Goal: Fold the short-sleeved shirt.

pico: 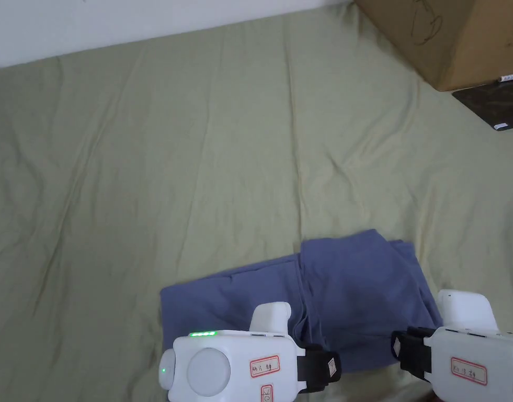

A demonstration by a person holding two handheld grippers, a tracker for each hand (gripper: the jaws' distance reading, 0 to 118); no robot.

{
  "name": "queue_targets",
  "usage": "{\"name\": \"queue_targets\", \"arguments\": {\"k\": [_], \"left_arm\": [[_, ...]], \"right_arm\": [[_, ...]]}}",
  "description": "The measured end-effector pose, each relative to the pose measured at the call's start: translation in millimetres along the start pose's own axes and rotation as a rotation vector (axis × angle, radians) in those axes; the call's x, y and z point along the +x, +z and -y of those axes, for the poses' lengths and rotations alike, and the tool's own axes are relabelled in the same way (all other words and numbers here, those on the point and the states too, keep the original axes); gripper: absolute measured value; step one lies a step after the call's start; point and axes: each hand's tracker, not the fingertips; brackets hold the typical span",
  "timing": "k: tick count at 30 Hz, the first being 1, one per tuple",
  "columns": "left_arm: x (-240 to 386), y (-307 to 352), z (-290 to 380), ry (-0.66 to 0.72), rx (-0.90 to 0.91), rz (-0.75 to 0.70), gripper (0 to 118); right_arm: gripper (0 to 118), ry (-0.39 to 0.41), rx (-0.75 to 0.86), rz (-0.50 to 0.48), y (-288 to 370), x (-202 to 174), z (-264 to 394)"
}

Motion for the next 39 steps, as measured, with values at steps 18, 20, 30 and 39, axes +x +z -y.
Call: {"name": "queue_targets", "arguments": {"k": [18, 20, 30, 39], "left_arm": [[-51, 55, -10, 0.1, 0.147, -0.13, 0], [-44, 42, -8, 0.083, 0.122, -0.103, 0], [-20, 12, 0, 0.012, 0.04, -0.054, 0], [-64, 91, 4, 0.124, 0.204, 0.022, 0]], "right_arm": [[2, 0.018, 0.002, 0.0, 0, -9, 1], [2, 0.016, -0.001, 0.003, 0, -10, 2], [2, 0.014, -0.016, 0.018, 0, -7, 3], [2, 0.032, -0.025, 0.017, -1, -12, 2]]}}
